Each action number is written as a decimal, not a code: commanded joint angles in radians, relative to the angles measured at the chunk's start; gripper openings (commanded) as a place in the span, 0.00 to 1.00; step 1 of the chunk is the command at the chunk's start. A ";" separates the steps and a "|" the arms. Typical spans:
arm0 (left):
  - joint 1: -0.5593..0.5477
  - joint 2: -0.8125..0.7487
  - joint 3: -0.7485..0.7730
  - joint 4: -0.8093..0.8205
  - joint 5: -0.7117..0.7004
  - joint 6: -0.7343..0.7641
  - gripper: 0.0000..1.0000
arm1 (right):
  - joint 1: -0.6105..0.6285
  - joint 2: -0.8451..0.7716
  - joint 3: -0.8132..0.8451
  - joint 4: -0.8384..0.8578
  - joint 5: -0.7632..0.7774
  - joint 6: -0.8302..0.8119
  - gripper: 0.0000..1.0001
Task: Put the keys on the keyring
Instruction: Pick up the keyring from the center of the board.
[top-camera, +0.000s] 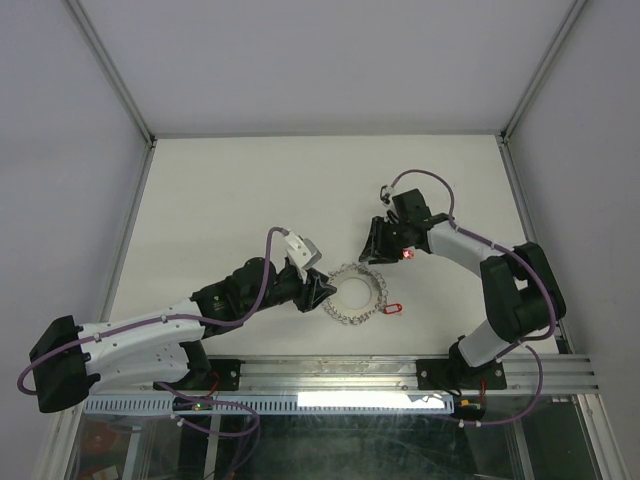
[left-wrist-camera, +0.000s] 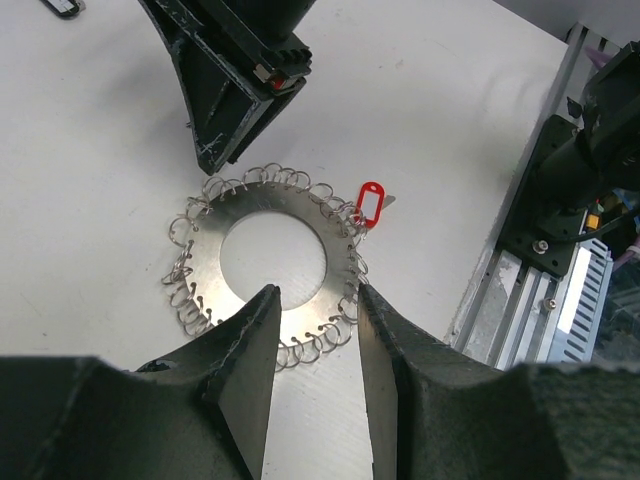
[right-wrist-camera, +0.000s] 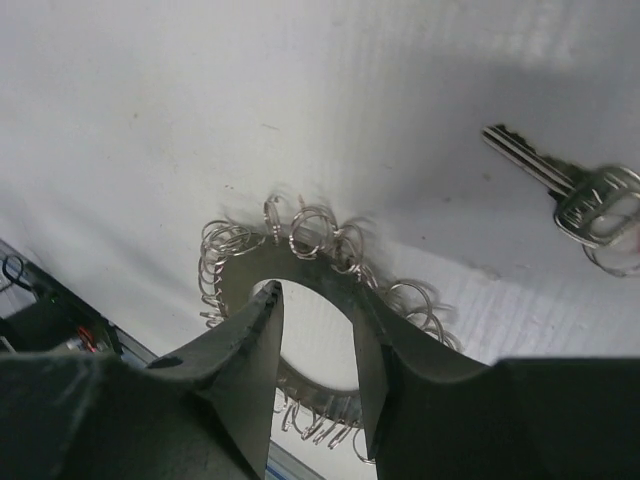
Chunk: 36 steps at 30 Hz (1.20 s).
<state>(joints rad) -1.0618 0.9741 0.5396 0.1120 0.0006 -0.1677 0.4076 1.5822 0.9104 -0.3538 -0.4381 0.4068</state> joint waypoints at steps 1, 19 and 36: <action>-0.012 0.006 0.019 0.045 -0.012 0.000 0.36 | 0.011 -0.049 -0.028 0.052 0.128 0.228 0.36; -0.012 0.021 0.013 0.055 -0.004 -0.002 0.36 | -0.027 -0.220 -0.178 -0.025 0.331 0.358 0.33; -0.012 0.021 0.017 0.048 -0.002 -0.003 0.35 | -0.079 -0.159 -0.230 0.096 0.162 0.393 0.27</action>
<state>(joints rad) -1.0618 1.0012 0.5396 0.1127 0.0010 -0.1680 0.3393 1.4178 0.6746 -0.3050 -0.2489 0.7918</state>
